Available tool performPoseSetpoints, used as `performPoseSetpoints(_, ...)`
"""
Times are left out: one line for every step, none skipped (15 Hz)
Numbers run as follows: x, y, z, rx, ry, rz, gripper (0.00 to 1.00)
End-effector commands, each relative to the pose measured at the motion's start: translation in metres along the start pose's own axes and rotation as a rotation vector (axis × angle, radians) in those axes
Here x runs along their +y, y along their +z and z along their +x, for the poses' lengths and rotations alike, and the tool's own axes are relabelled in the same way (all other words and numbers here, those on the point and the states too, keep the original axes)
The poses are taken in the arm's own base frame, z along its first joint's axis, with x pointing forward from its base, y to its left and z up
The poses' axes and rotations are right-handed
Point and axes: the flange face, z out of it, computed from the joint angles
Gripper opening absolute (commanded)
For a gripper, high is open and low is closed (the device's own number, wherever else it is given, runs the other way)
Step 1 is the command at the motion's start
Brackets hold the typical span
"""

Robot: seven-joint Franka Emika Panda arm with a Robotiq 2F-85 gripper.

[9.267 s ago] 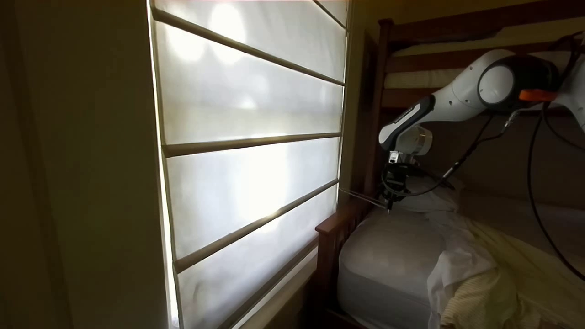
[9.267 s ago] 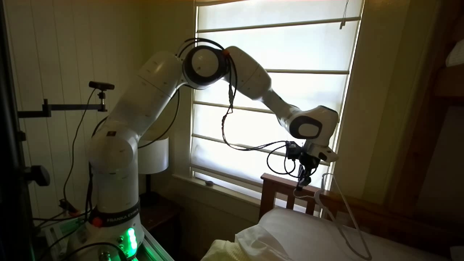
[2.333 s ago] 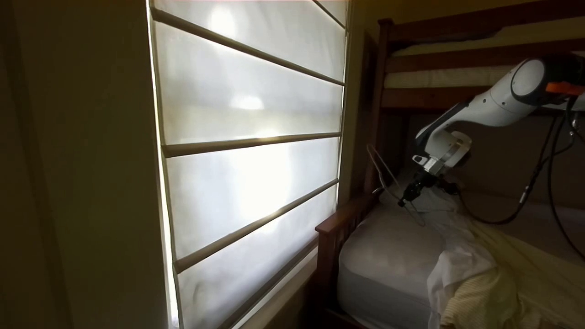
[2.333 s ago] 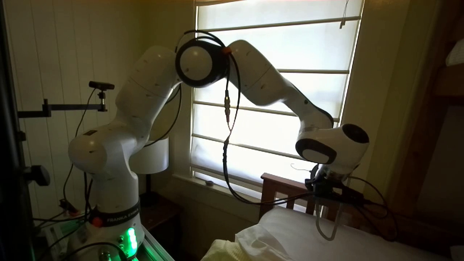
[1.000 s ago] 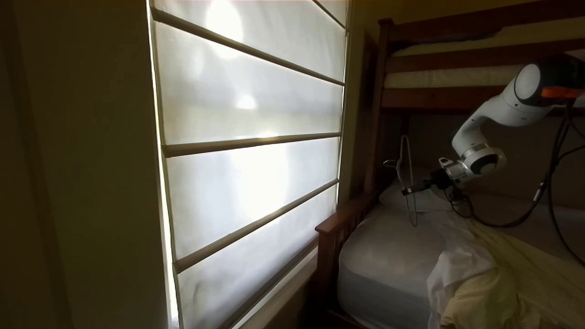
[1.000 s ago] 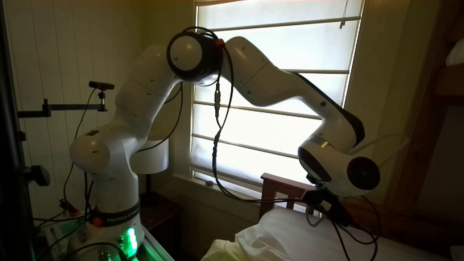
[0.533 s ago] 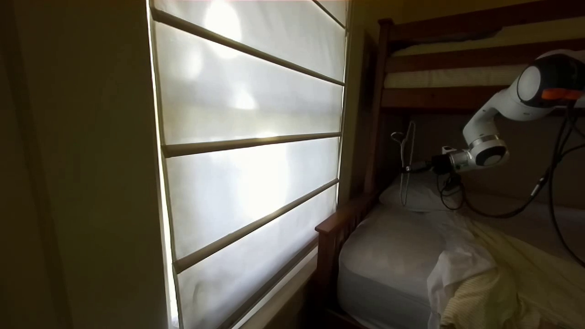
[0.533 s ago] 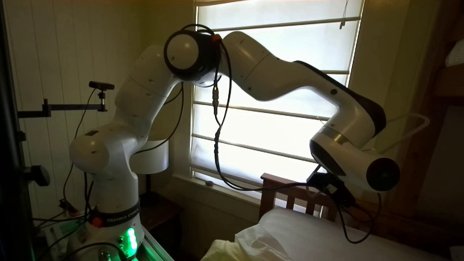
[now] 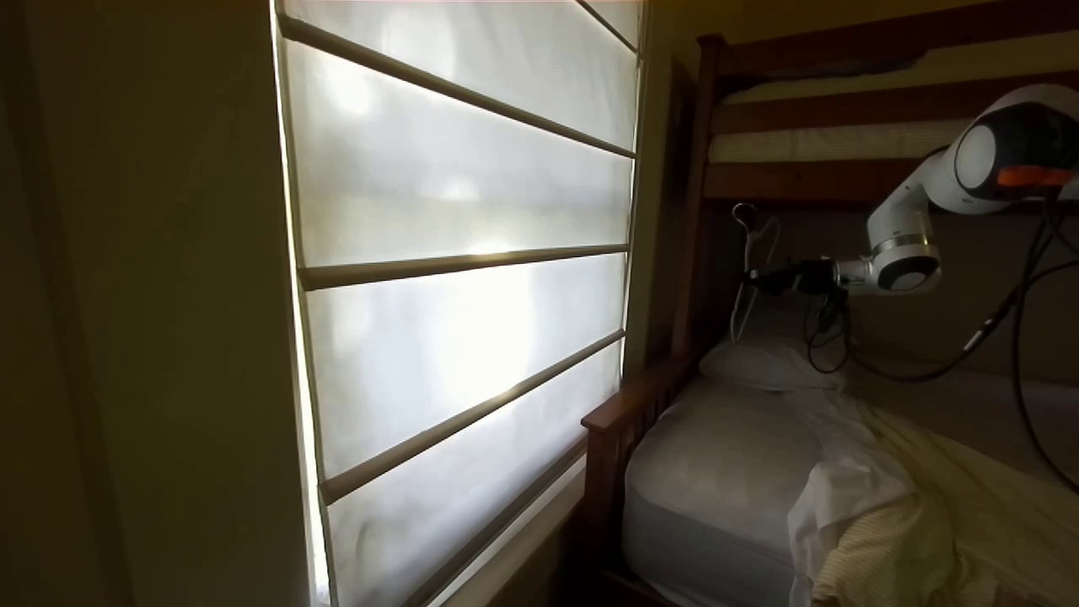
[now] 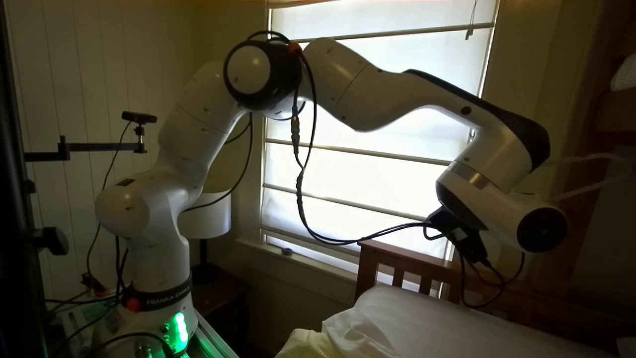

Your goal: Move the coat hanger to the top end of the bed

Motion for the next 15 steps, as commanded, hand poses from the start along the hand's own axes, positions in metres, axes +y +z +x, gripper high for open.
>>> performPoseSetpoints(0.013, -0.010, -0.005, 0.025, 0.151, 0.016, 0.03)
performPoseSetpoints(0.015, -0.016, -0.008, 0.026, 0.189, 0.033, 0.03)
performPoseSetpoints(0.017, -0.023, -0.012, 0.024, 0.226, 0.065, 0.03)
performPoseSetpoints(0.018, -0.027, -0.015, 0.024, 0.257, 0.088, 0.03)
performPoseSetpoints(0.019, -0.032, -0.018, 0.016, 0.279, 0.103, 0.03)
performPoseSetpoints(0.020, -0.036, -0.021, 0.005, 0.294, 0.113, 0.03)
performPoseSetpoints(0.024, -0.037, -0.025, -0.010, 0.291, 0.083, 0.03)
performPoseSetpoints(0.026, -0.038, -0.028, -0.047, 0.265, 0.052, 0.03)
performPoseSetpoints(0.023, -0.038, -0.031, -0.005, 0.269, 0.066, 0.13)
performPoseSetpoints(0.025, -0.040, -0.034, -0.011, 0.272, 0.059, 0.13)
performPoseSetpoints(0.026, -0.040, -0.035, -0.013, 0.273, 0.058, 0.13)
performPoseSetpoints(0.027, -0.039, -0.035, -0.015, 0.273, 0.059, 0.13)
performPoseSetpoints(0.026, -0.036, -0.035, -0.029, 0.265, 0.056, 0.03)
performPoseSetpoints(0.024, -0.035, -0.035, -0.047, 0.264, 0.082, 0.03)
performPoseSetpoints(0.024, -0.035, -0.036, -0.067, 0.274, 0.116, 0.03)
